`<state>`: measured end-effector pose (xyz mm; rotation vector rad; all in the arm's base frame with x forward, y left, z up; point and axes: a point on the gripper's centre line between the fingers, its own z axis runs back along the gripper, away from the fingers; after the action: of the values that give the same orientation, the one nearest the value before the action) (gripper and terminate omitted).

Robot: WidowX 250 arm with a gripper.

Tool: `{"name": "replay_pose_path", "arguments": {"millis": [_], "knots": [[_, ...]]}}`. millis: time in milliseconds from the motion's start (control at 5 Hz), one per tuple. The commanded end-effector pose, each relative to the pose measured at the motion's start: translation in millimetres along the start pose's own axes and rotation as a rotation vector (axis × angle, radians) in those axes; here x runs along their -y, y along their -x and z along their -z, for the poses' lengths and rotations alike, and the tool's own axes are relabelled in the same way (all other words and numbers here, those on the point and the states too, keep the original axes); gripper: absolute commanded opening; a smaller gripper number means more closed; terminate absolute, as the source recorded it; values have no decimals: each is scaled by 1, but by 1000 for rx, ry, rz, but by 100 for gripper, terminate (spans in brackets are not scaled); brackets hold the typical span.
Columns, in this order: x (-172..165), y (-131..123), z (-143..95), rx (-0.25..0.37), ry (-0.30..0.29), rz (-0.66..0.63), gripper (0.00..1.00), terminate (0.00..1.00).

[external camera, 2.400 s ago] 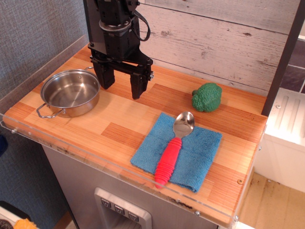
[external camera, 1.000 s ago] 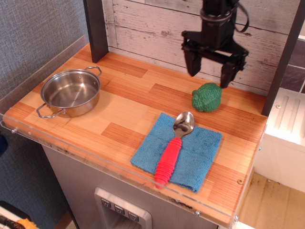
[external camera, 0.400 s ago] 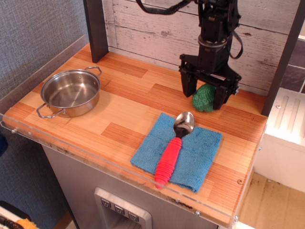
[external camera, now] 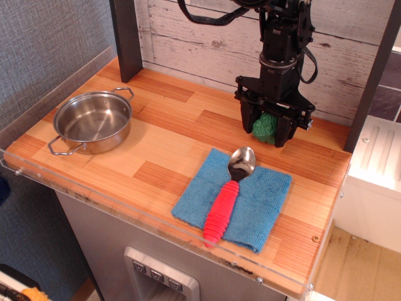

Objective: Place the broccoli in the silver pot.

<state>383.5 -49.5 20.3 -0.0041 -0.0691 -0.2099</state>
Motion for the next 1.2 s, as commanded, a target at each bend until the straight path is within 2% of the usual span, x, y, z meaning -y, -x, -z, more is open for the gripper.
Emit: {"name": "replay_pose_path", "arguments": {"millis": [0, 200, 400, 600, 800, 1000], "knots": [[-4, 1, -34, 57, 3, 27, 0, 0], [-20, 11, -66, 117, 46, -27, 0, 0], [-52, 45, -95, 150, 75, -110, 0, 0], [-85, 88, -104, 115, 37, -185, 0, 0], [-120, 136, -104, 67, -35, -277, 0, 0], [-142, 155, -96, 52, -70, -316, 0, 0]]}}
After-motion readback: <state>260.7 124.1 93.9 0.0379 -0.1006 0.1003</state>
